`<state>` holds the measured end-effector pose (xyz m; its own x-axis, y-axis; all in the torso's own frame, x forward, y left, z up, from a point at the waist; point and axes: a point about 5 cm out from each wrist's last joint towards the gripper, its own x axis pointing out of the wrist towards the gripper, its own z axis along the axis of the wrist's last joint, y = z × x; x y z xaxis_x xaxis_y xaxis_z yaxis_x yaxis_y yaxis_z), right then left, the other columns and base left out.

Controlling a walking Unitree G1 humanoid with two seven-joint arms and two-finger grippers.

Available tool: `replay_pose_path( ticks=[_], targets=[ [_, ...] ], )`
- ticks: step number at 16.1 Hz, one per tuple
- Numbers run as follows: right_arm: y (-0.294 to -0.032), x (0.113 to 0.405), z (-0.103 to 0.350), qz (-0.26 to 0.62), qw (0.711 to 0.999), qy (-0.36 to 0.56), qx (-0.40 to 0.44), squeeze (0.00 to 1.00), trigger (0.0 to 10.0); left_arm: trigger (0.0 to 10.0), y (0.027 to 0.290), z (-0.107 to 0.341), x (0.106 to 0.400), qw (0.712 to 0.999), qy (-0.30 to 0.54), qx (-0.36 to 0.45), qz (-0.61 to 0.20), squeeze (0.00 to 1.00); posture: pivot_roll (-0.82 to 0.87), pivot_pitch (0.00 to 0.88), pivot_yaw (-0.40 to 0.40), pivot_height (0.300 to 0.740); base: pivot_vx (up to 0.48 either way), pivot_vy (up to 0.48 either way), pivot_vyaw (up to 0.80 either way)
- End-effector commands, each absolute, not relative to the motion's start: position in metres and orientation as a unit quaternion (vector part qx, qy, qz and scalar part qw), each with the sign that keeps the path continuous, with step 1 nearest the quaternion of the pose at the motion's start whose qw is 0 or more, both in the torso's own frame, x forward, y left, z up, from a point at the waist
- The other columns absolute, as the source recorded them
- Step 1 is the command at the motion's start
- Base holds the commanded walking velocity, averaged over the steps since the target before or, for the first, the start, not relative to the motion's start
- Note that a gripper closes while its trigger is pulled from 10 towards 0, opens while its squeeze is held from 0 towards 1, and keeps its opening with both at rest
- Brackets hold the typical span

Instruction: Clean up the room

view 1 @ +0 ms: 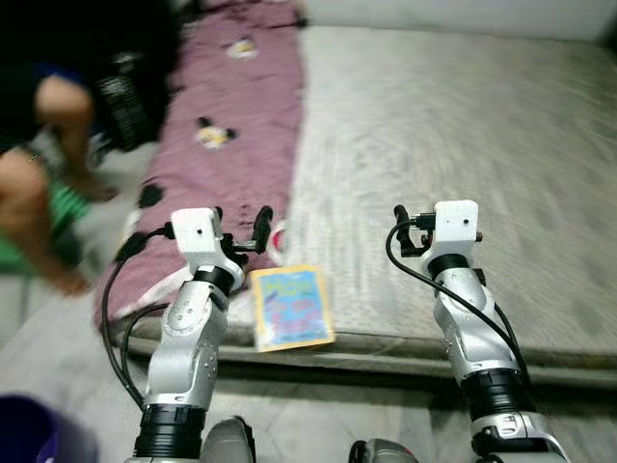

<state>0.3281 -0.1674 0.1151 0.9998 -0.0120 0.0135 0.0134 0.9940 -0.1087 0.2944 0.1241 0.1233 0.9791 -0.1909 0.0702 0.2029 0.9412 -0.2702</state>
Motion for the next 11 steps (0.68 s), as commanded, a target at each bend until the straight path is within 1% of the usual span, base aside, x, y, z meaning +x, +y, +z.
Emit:
replay_pose_path(
  ticks=[1, 3, 5, 9, 11],
  targets=[
    [-0.1712, 0.3274, 0.1153, -0.011, 0.999, -0.006, -0.051, 0.00, 10.0, 10.0, 0.1212, 0.1261, 0.2942, 0.983, -0.026, -0.144, -0.109, 0.00, -0.04, 0.168, -0.008, 0.740, 0.292, 0.000, 0.00],
    [-0.1720, 0.3274, 0.1147, -0.012, 0.999, -0.006, -0.050, 0.00, 10.0, 10.0, 0.1217, 0.1263, 0.2943, 0.985, -0.026, -0.138, -0.105, 0.00, -0.04, 0.168, -0.009, 0.740, 0.300, 0.000, 0.00],
    [-0.1722, 0.3275, 0.1147, -0.013, 0.999, -0.006, -0.050, 0.00, 10.0, 10.0, 0.1227, 0.1239, 0.2952, 0.986, -0.015, -0.136, -0.091, 0.00, -0.04, 0.168, -0.009, 0.740, 0.000, 0.000, 0.00],
    [-0.1744, 0.3278, 0.1131, -0.019, 0.999, 0.000, -0.040, 0.00, 10.0, 10.0, 0.1219, 0.1244, 0.2951, 0.985, -0.019, -0.141, -0.100, 0.00, -0.04, 0.168, -0.008, 0.740, 0.000, 0.000, 0.00],
    [-0.1752, 0.3282, 0.1132, -0.021, 0.999, 0.002, -0.042, 0.00, 10.0, 10.0, 0.1218, 0.1243, 0.2950, 0.985, -0.018, -0.140, -0.099, 0.00, -0.04, 0.169, -0.008, 0.740, 0.000, 0.000, -0.63]
  ],
)
